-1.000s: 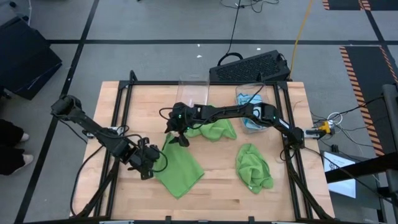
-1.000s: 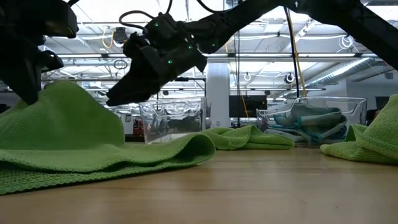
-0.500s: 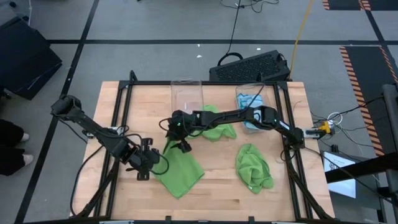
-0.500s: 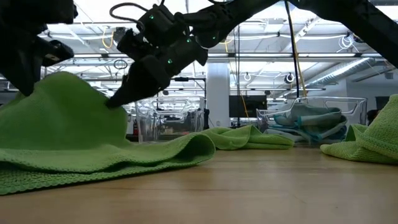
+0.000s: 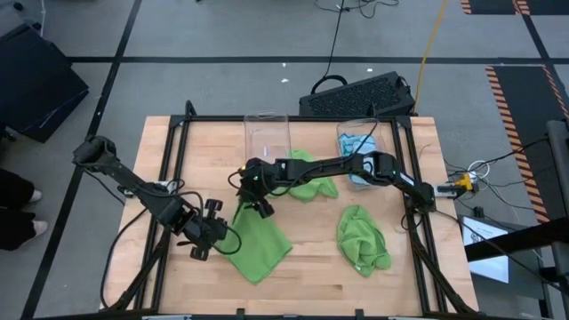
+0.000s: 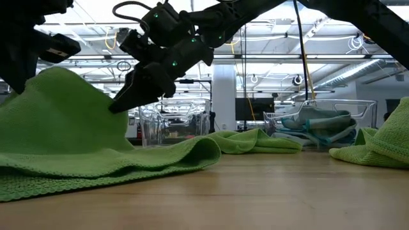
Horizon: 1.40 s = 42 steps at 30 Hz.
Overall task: Fold microfiber towels
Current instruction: Fold the bottom left green microfiber towel
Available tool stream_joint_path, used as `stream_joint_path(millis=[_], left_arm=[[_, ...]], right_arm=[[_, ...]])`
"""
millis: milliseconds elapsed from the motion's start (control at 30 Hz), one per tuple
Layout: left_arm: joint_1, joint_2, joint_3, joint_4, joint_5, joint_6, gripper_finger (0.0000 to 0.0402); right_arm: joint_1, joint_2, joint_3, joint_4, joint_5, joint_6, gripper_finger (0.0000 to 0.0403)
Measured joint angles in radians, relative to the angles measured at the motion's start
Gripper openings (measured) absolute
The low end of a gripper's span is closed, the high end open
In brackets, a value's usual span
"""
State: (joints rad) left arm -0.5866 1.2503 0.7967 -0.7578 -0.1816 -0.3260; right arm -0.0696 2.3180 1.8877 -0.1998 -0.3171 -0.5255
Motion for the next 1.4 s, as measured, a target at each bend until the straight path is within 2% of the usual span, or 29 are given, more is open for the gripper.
stream_joint_path(millis=[167,267,567,800,1033,1200,1400], left_arm=[[0.001,0.0,0.0,-0.001,0.002,0.038,0.0001],[0.001,0.0,0.0,-0.001,0.002,0.047,0.0001],[0.001,0.0,0.0,-0.02,0.002,0.006,0.0001],[0.001,0.0,0.0,-0.192,-0.049,-0.183,0.0001],[0.001,-0.001,0.0,-0.342,-0.154,-0.325,0.0001],[0.006,0.0,-0.001,-0.384,-0.22,-0.363,0.0001],[0.014,0.0,-0.001,-0.304,-0.252,-0.357,0.0001]], right_arm=[[0.0,0.0,0.0,0.006,-0.004,-0.051,0.0202],[-0.001,0.005,0.002,0.009,-0.044,-0.063,0.0172],[0.002,0.009,0.002,-0.001,-0.045,-0.102,0.001],[0.002,-0.058,0.001,-0.137,0.058,-0.076,0.0003],[0.003,-0.137,0.002,-0.241,0.111,0.067,0.0002],[0.002,-0.173,0.002,-0.317,0.164,0.175,0.0001],[0.013,-0.213,0.002,-0.399,0.162,0.328,0.0001]])
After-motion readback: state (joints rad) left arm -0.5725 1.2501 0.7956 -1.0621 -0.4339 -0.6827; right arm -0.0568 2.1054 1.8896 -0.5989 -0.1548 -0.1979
